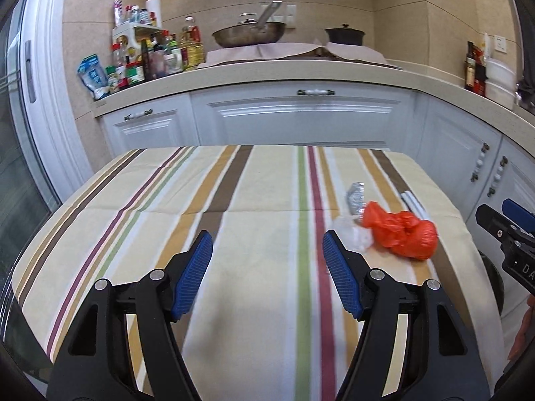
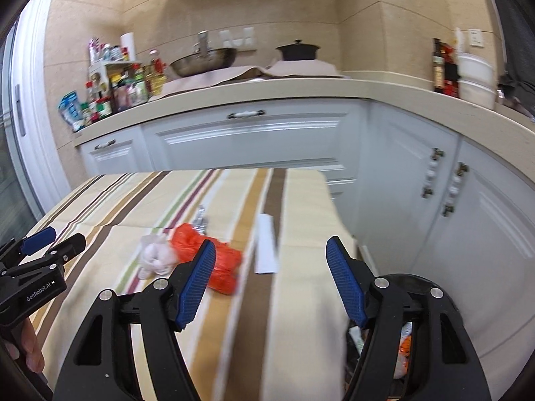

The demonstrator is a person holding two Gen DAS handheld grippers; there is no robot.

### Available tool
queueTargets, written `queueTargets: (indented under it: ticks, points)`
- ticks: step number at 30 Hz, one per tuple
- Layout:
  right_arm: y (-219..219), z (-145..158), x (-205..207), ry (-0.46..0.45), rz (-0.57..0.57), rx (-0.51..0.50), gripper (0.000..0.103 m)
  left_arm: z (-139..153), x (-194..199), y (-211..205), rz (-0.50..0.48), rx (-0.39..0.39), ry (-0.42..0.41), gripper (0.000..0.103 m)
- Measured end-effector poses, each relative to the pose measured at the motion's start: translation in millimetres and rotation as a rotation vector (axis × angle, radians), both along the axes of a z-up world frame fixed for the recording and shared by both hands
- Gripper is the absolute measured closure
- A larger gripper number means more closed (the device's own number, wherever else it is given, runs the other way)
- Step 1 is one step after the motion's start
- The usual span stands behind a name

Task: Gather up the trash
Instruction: 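Grasp the white wrapper with the left gripper while the right gripper grasps the red bag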

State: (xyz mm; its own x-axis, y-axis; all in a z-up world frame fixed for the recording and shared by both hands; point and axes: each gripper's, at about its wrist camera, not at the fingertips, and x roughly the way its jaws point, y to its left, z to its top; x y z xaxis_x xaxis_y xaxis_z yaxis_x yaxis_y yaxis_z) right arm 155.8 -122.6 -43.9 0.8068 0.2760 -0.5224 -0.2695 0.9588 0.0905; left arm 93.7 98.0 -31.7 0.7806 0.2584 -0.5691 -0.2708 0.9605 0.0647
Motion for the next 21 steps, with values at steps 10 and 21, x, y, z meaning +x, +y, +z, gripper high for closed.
queueTargets:
  ticks: [10,21]
  points:
    - [43.0,-17.5,25.9,0.076,0.075,-0.041,0.035,-9.8,5.0,28.6,0.043,-0.031,0.022,0.035]
    - [55.9,-39.5,48.5,0.226,0.112,-0.081,0.039,-18.7,13.5,26.0,0.011,-0.057,0.044,0.031]
